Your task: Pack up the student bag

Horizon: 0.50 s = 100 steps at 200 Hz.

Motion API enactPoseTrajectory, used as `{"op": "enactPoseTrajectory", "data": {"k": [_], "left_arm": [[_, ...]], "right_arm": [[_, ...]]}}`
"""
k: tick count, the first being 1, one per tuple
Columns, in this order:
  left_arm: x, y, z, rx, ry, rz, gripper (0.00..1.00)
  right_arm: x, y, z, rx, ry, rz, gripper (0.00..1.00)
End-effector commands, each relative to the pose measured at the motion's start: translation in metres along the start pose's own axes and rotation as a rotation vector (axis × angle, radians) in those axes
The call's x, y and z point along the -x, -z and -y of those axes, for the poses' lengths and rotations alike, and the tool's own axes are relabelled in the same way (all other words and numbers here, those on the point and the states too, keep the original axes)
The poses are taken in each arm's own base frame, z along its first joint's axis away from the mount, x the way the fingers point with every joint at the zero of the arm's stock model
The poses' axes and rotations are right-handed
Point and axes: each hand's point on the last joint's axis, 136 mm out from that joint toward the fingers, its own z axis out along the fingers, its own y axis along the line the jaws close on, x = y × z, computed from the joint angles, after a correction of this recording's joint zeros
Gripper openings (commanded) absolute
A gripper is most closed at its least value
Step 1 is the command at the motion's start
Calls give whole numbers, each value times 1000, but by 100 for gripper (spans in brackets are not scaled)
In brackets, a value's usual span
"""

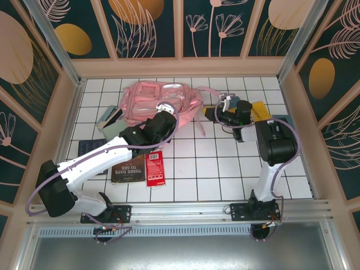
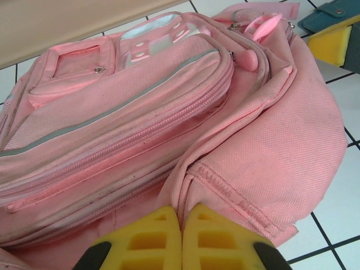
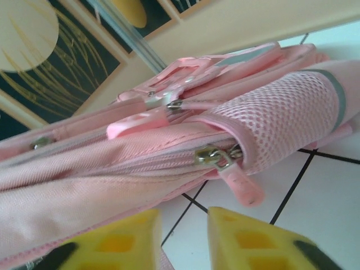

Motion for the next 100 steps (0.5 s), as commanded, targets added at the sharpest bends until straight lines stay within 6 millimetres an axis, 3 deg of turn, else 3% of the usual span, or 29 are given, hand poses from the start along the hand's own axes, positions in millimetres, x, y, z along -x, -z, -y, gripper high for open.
{"op": "enactPoseTrajectory", "data": {"k": [1,100], "left_arm": [[28,10,-6,12,74,94,0],[39,17,-6,1,69,108,0]], "right_arm": [[11,-7,4,1,38,22,40],[4,-27,13,122,-38,-24,48]]}}
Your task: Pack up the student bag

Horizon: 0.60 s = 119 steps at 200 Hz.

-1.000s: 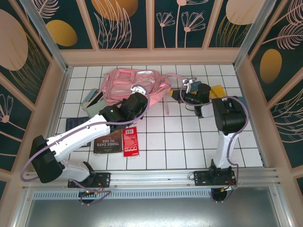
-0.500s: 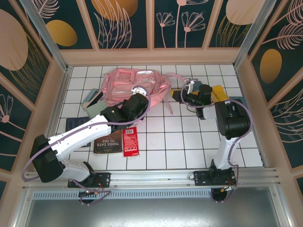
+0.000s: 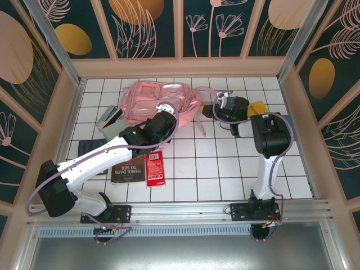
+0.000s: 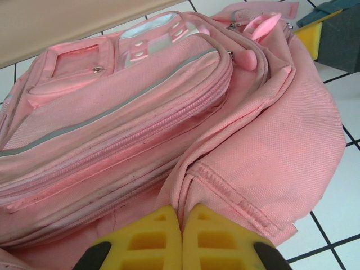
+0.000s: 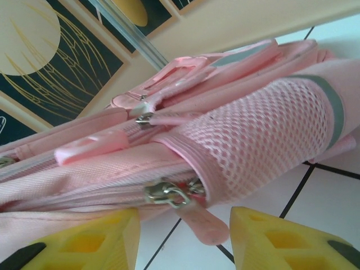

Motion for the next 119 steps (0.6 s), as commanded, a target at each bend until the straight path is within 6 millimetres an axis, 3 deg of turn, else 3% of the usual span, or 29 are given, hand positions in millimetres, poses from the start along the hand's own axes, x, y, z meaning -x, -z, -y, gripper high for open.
{"op": "enactPoseTrajectory", "data": {"k": [1,46,119], "left_arm": [[39,17,-6,3,70,111,0],[49,20,-4,-2,67,126,0],[41,13,-3,8,60,107,0]], "right_arm": [[6,-5,-6,71,6,-4,48],[10,-7,-16,138,-7,1,53],[20,11,-31,196,-15,34,39]]}}
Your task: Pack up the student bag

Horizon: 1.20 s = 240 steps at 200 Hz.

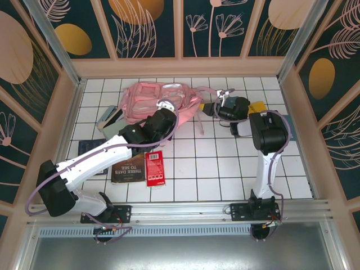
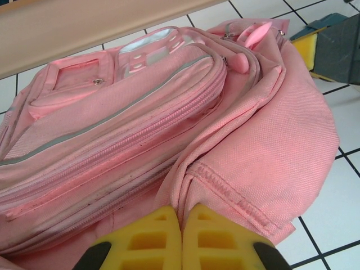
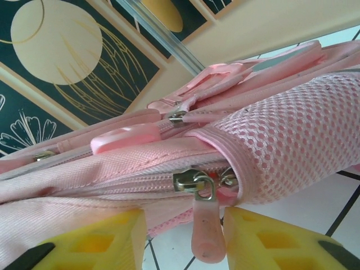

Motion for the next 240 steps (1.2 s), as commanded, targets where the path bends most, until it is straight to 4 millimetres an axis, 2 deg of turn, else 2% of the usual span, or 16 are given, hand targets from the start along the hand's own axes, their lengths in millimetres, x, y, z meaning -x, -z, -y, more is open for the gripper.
{"op": "enactPoseTrajectory", "data": {"k": [1,33,74,121,138,171,202,240], "left_arm": [[27,7,-5,17,48,82,0],[26,6,-3,11,47,80,0],[28,8,-4,11,50,83,0],[27,8,-4,9,51,82,0],[27,8,-5,12,51,82,0],[26,8,-6,16,51,83,0],[23,6,-6,19,48,77,0],[9,-4,-2,8,59,55,0]], "right_arm": [[7,6,-17,62,43,9,39],[2,3,-19,67,41,-19,35],[-6,-4,-17,63,38,-41,34],[-5,-9,-16,53,42,-31,34],[-3,-8,-16,48,45,-24,24],[0,-4,-17,31,50,-8,17],[2,5,-13,-32,69,13,0],[-1,11,-5,-205,146,-7,0]]}}
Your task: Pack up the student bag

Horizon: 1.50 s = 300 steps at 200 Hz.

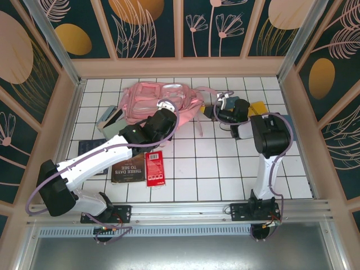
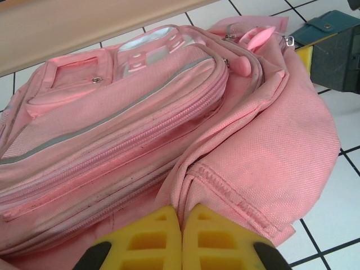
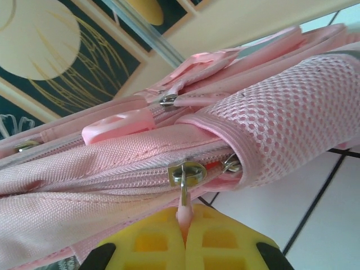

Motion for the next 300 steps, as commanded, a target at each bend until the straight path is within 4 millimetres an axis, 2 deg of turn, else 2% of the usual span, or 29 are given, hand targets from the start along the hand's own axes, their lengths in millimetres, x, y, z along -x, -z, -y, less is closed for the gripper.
{"op": "enactPoseTrajectory", "data": {"k": [1,42,77,130,148,183,202,242,263,276,280,287,300], "left_arm": [[12,-2,-3,14,61,62,0],[-10,-23,16,-47,97,11,0],[-26,-44,27,-62,113,-25,0],[-43,-68,27,3,101,-60,0],[-45,-72,26,20,116,-58,0],[-45,-76,15,83,137,-60,0],[-44,-77,12,86,157,-57,0],[-32,-75,23,25,215,-27,0],[-28,-71,30,-30,223,-21,0],[-22,-66,31,-44,211,-9,19],[-19,-64,31,-51,209,-2,29],[-13,-60,32,-65,203,8,40],[-2,-57,33,-90,197,14,50]], "right_arm": [[12,7,-5,-103,132,11,0],[4,5,-16,-166,225,-21,0],[-15,-2,-28,-179,273,-82,0],[-42,2,-51,-203,356,-146,0],[-51,3,-56,-198,359,-165,0],[-65,19,-52,-252,344,-168,0],[-72,23,-61,-224,329,-164,0],[-83,12,-85,-190,357,-193,0],[-86,12,-86,-190,369,-192,0],[-89,15,-82,-210,373,-192,0],[-90,16,-80,-216,370,-194,0],[-92,18,-78,-218,366,-194,0],[-94,20,-76,-220,356,-185,0]]}}
